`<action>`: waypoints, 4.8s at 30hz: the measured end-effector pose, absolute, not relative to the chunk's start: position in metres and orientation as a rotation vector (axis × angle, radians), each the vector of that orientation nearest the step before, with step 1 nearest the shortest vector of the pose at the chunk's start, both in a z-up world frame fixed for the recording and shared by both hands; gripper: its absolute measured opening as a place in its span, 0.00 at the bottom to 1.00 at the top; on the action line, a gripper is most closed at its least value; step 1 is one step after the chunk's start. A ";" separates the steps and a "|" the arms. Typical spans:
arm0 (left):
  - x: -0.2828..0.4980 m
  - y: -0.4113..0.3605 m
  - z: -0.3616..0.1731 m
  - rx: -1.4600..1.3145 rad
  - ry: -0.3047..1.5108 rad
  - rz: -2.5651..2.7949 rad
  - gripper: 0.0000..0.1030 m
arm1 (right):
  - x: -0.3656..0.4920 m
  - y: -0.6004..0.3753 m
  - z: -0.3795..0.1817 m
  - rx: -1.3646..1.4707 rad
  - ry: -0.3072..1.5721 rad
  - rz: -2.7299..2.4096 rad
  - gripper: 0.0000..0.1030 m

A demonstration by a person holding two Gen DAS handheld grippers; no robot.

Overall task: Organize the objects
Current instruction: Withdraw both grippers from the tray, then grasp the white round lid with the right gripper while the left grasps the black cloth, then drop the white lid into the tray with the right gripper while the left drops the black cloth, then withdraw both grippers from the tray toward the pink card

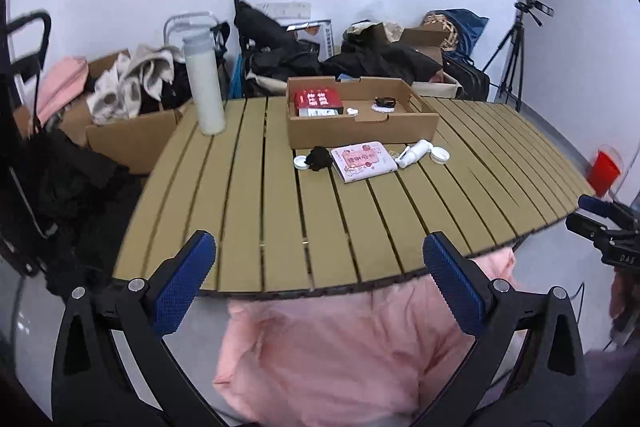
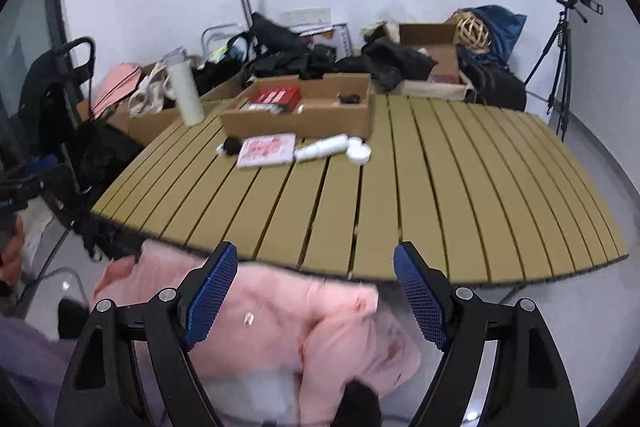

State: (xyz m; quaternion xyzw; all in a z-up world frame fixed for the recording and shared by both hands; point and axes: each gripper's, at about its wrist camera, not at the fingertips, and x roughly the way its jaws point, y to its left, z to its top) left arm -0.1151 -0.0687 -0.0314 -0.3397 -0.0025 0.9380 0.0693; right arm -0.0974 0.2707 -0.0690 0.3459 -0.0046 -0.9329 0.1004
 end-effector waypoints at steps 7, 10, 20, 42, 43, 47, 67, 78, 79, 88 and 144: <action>-0.202 -0.056 -0.071 -1.055 0.094 2.832 0.81 | -0.161 0.263 -0.103 1.136 -0.021 -2.703 0.81; -0.261 -0.046 -0.091 -1.117 0.124 2.752 0.79 | -0.203 0.262 -0.118 1.188 -0.055 -2.652 0.81; -0.393 -0.028 -0.172 -1.325 0.227 2.571 0.52 | -0.353 0.259 -0.181 1.311 0.026 -2.675 0.75; -0.229 -0.063 -0.068 -1.186 -0.037 2.635 0.32 | -0.272 0.271 -0.125 1.290 -0.005 -2.625 0.42; -0.207 -0.066 -0.060 -1.173 -0.052 2.651 0.32 | -0.256 0.269 -0.118 1.279 0.012 -2.618 0.42; -0.152 -0.079 -0.045 -1.120 -0.202 2.643 0.33 | -0.193 0.270 -0.094 1.219 -0.040 -2.581 0.42; -0.358 0.002 -0.005 -1.078 -0.109 2.493 0.33 | -0.310 0.272 -0.067 1.194 -0.142 -2.544 0.42; -0.613 0.065 -0.122 -1.504 0.049 2.438 0.34 | -0.577 0.188 -0.132 1.423 0.162 -2.365 0.43; -0.621 0.060 -0.130 -1.537 0.014 2.459 0.41 | -0.590 0.185 -0.139 1.450 0.160 -2.371 0.43; -0.625 0.043 -0.132 -1.501 -0.080 2.443 0.66 | -0.619 0.186 -0.161 1.488 0.115 -2.375 0.82; -0.019 -0.070 0.052 -0.902 0.202 2.888 1.00 | -0.063 0.266 0.016 1.068 0.134 -2.575 0.82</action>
